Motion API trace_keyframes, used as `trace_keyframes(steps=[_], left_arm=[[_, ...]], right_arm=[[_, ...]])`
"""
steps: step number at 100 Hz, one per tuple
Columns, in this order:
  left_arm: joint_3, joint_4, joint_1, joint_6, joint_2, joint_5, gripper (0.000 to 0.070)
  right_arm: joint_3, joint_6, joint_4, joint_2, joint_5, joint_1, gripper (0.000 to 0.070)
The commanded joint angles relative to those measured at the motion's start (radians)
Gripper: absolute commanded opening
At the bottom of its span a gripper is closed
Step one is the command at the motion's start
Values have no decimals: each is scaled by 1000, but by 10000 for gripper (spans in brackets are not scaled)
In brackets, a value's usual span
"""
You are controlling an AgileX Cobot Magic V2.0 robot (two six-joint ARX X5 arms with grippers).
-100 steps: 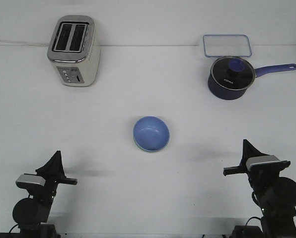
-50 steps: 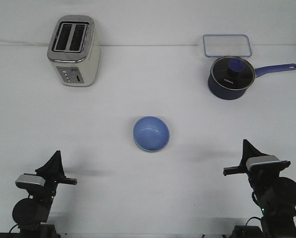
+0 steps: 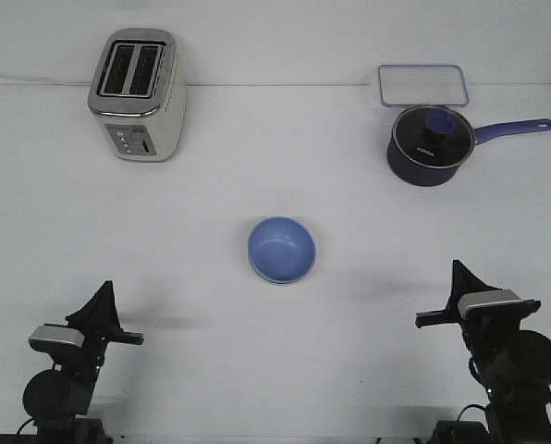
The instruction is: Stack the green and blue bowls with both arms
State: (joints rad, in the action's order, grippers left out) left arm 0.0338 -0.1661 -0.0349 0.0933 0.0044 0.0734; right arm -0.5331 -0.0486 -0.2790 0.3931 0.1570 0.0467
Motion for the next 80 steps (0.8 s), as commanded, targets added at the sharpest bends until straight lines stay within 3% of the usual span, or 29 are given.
trace_keyframes(steps=[1,52,80], left_arm=[[-20,-15,2,-1,-1,-3,10],[-20,-14,2,-1,-1,-3,10],[-20,-14,2,-1,-1,-3,10]], right_arm=[[-1,-4,11,-1,-1,0,3],[27,-4,23,-102,-1,-2,3],[203,-4,169,-269,-3,-2,3]])
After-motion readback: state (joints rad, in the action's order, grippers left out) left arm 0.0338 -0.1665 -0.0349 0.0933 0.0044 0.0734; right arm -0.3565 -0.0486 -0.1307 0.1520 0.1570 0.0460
